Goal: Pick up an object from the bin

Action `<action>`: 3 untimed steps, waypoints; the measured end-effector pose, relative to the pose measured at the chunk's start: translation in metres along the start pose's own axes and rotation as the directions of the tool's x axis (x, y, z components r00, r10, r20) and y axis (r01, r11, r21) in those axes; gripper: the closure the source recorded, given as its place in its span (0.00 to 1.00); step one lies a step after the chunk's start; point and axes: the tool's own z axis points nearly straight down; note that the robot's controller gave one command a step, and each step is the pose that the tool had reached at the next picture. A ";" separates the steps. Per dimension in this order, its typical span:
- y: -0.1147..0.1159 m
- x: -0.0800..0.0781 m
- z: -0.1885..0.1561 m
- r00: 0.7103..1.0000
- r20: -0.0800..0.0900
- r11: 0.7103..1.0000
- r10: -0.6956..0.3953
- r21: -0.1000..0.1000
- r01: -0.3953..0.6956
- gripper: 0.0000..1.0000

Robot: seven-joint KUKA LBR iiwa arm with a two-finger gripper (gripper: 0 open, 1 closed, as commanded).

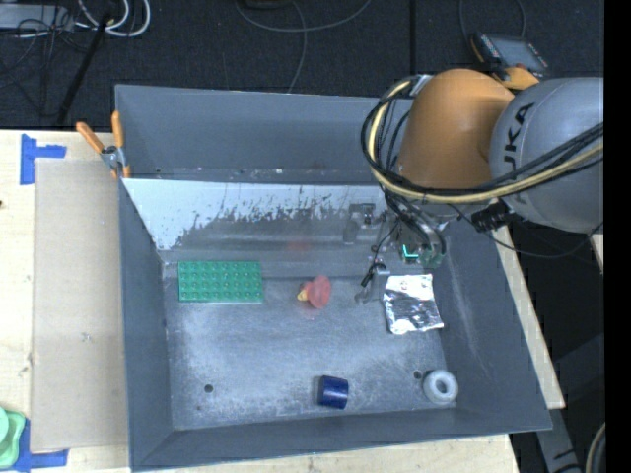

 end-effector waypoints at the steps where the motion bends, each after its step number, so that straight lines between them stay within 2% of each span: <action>1: -0.078 0.008 0.063 0.965 0.001 0.965 -0.261 0.002 0.261 0.00; 2: -0.060 0.063 0.110 0.925 0.000 0.925 -0.380 -0.001 0.380 0.00; 3: -0.156 0.014 0.095 0.844 0.011 0.844 -0.536 -0.002 0.536 0.00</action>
Offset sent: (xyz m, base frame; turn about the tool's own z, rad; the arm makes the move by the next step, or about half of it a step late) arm -0.0070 -0.0753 -0.0601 -0.2686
